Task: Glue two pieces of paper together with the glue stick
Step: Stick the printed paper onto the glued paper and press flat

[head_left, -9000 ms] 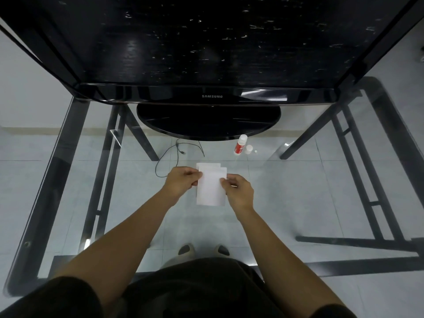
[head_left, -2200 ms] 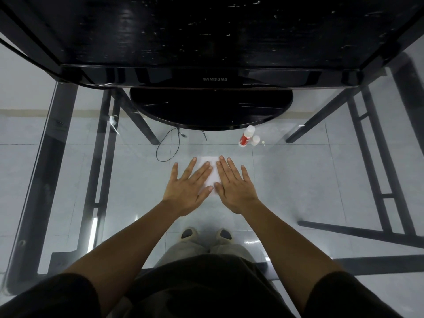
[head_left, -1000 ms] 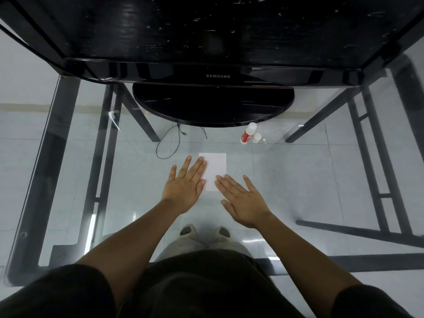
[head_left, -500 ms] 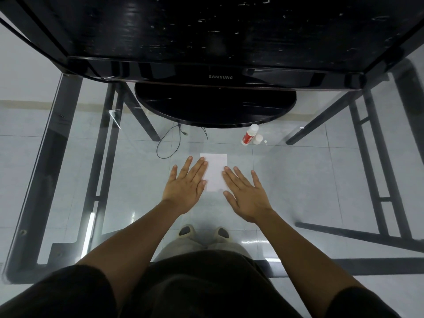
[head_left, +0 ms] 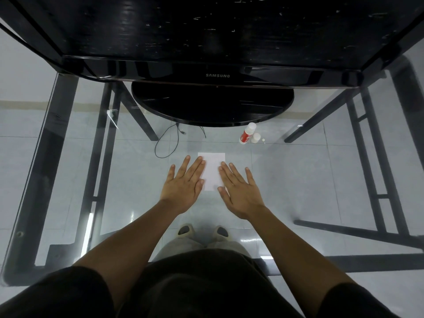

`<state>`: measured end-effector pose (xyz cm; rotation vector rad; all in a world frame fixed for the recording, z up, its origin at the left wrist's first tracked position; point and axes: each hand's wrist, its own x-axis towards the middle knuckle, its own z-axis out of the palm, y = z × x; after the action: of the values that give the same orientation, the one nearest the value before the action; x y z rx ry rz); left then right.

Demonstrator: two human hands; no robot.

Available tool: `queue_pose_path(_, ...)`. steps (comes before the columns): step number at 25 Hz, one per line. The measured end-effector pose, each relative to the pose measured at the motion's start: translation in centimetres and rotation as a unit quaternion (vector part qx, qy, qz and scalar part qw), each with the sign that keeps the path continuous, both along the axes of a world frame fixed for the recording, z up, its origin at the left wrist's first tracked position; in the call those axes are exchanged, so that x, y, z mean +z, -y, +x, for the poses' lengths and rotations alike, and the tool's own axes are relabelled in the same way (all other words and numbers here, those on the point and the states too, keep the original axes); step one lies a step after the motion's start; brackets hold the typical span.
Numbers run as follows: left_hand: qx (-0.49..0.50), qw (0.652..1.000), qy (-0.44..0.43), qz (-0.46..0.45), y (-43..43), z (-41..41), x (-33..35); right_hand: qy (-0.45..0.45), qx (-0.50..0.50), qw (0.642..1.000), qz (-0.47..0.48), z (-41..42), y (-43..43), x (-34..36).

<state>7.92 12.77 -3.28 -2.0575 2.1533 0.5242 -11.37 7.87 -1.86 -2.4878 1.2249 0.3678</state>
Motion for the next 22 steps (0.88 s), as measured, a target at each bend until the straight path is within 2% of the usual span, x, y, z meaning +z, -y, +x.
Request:
queue_pose_path(5,-0.002,1.0,0.004,0.002,0.0,0.0,0.0,0.001,0.058,0.998,-0.003,0.5,0.2,-0.2)
queue_pose_path(11,0.002,1.0,0.007,0.001,0.0,0.0,0.1,-0.001,-0.016,0.999,-0.028,0.9,2.2,0.3)
queue_pose_path(16,0.001,1.0,0.012,0.001,0.0,0.0,0.0,-0.012,0.069,0.997,-0.03,1.0,2.1,0.1)
queue_pose_path(20,0.001,1.0,0.007,-0.001,0.1,0.0,0.0,-0.037,-0.006,0.999,-0.04,1.2,3.5,-0.1)
queue_pose_path(22,0.001,1.0,0.008,0.0,0.0,0.0,-0.1,-0.018,-0.027,0.999,-0.031,1.9,2.8,-0.1)
